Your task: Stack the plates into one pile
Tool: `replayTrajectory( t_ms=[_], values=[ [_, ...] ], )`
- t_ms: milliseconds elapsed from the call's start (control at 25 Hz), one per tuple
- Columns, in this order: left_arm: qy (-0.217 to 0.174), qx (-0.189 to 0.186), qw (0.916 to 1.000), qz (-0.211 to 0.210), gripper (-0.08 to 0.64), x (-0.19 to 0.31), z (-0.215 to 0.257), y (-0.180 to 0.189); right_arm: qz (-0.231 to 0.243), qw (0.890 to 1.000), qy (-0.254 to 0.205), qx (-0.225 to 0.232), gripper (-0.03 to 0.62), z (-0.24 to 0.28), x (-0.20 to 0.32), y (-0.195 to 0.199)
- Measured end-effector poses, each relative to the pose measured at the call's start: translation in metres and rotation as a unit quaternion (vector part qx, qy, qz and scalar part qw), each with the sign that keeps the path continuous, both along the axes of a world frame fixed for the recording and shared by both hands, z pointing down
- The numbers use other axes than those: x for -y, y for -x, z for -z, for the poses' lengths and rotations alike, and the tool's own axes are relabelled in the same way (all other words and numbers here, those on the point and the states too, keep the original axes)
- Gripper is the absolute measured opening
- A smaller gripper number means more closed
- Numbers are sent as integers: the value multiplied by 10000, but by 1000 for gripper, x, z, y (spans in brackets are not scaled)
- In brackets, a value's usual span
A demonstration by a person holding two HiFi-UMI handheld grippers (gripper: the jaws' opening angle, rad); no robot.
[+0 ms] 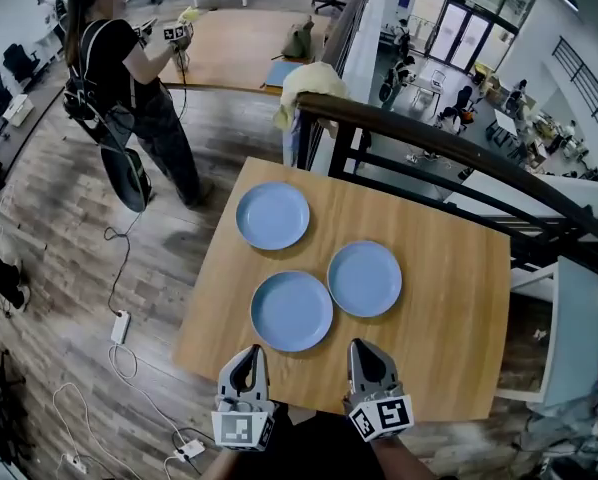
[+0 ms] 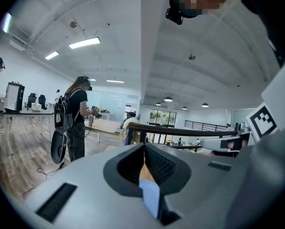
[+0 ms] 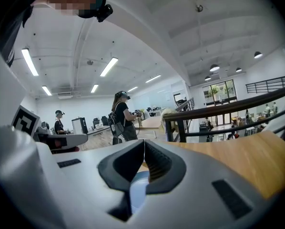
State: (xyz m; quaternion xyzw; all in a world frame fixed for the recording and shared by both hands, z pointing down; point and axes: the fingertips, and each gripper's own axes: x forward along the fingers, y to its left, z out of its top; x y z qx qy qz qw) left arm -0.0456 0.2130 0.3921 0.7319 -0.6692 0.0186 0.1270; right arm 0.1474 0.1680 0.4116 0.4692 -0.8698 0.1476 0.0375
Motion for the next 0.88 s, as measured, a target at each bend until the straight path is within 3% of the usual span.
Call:
replayTrajectory(
  t_ms=[400, 880],
  values=[
    [-11, -83, 9984, -559, 23, 44, -5, 52, -462, 9989, -40, -25, 29, 4, 32, 49],
    [310, -190, 9885, -1470, 23, 78, -23, 67, -1296, 9910, 263, -216, 31, -5, 44, 55]
  ],
)
